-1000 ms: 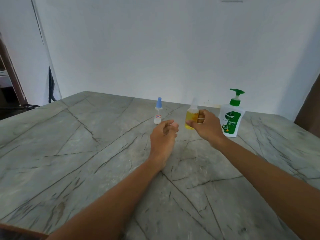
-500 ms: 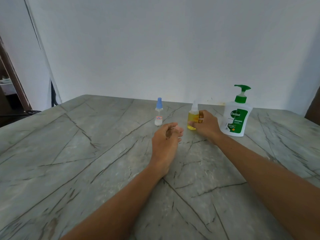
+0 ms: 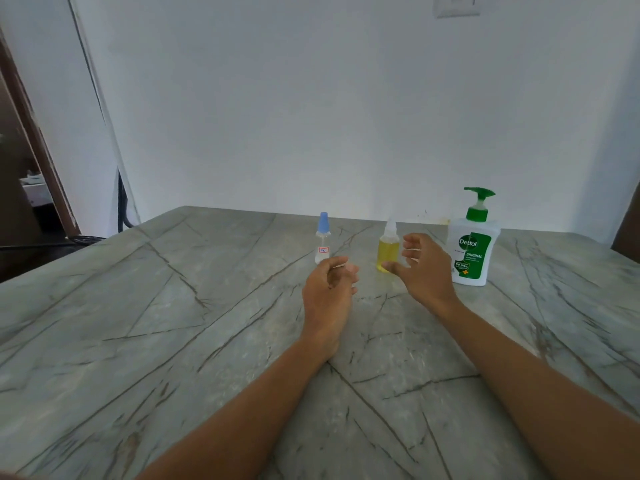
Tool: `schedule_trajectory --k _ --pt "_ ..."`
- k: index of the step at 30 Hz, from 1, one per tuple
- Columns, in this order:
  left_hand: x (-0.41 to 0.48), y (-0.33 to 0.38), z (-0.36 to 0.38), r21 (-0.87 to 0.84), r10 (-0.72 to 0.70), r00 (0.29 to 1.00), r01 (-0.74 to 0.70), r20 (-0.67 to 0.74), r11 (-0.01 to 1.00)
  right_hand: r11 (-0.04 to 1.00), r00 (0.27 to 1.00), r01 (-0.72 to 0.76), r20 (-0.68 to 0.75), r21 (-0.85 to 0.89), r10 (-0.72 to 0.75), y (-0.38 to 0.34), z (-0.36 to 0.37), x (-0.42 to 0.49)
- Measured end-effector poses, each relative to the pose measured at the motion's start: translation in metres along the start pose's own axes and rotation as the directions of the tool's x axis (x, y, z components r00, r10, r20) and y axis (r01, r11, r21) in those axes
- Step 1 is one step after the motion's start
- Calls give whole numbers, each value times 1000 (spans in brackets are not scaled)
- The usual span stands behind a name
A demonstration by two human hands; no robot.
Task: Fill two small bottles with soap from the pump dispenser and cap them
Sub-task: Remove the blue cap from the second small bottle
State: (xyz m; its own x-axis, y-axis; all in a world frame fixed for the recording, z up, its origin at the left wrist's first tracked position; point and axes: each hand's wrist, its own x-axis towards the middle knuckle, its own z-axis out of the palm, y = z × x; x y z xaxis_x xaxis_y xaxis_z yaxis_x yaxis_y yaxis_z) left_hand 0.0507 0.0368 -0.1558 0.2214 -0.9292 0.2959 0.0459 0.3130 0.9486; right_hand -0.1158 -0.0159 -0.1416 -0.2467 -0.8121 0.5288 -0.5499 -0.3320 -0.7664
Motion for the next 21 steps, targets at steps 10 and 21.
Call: schedule_trajectory --k 10,21 --pt "87 10 -25 410 103 964 7 -247 912 992 988 46 142 114 -62 -40 -16 -14" --pt "121 -9 -16 505 86 996 -80 11 859 990 976 96 187 103 -114 -45 -26 -4"
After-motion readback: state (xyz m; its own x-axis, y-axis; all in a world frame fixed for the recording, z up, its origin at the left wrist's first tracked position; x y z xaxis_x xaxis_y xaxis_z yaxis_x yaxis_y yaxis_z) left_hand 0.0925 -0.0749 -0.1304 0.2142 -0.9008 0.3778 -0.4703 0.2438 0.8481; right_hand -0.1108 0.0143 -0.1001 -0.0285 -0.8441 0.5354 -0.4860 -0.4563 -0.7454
